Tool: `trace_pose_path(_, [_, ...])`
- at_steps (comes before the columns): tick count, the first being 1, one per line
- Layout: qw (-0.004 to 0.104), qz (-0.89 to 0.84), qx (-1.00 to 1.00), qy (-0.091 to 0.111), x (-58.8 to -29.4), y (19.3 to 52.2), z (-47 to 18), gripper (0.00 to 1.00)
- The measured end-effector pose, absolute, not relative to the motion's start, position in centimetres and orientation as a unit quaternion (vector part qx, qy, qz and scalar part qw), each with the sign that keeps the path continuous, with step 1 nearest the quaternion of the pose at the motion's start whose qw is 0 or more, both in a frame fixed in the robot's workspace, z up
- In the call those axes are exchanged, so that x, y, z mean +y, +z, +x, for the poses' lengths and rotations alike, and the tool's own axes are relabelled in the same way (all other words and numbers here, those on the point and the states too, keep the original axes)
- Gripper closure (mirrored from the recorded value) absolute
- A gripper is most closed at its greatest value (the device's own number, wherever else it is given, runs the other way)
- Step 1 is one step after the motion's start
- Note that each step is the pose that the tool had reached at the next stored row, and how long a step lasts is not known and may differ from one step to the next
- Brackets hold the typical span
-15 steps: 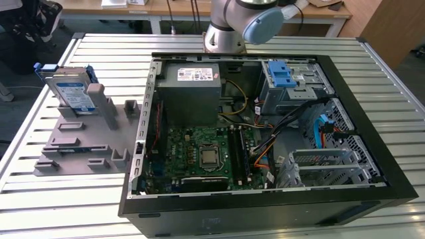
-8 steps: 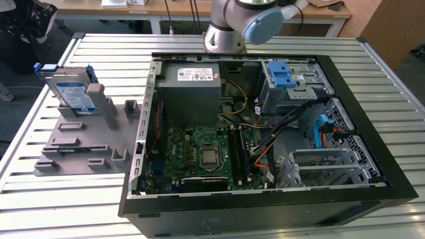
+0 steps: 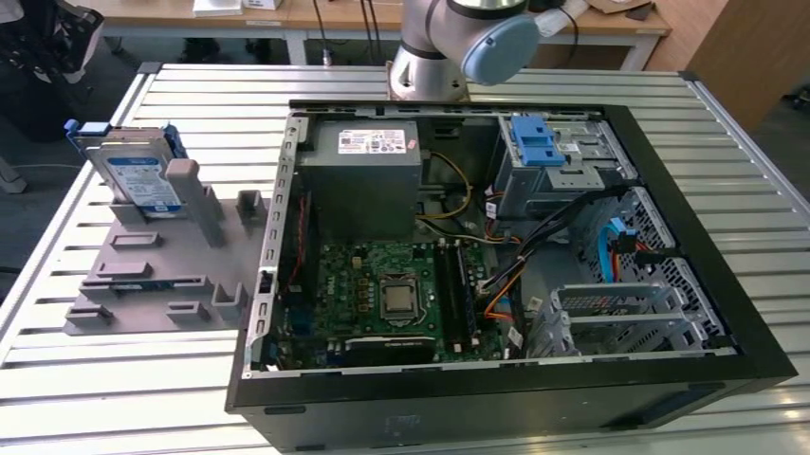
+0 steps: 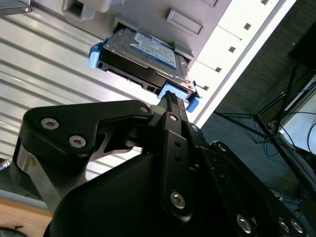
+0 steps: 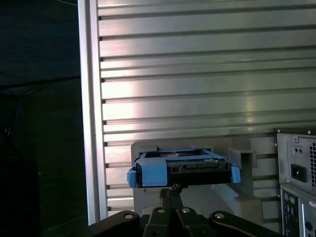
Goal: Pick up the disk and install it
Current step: 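Pick up the disk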
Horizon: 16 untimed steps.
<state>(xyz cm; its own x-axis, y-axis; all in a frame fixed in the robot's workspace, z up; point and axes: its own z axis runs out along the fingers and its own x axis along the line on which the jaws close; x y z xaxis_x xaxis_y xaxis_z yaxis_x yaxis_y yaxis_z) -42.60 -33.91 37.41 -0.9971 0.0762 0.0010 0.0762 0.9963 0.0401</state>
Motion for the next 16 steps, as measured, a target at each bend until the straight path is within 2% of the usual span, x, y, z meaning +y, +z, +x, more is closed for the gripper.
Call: trace_pose_path(16, [0.0, 0.008, 1.0, 0.02, -33.91, 37.4, -42.61, 0.89])
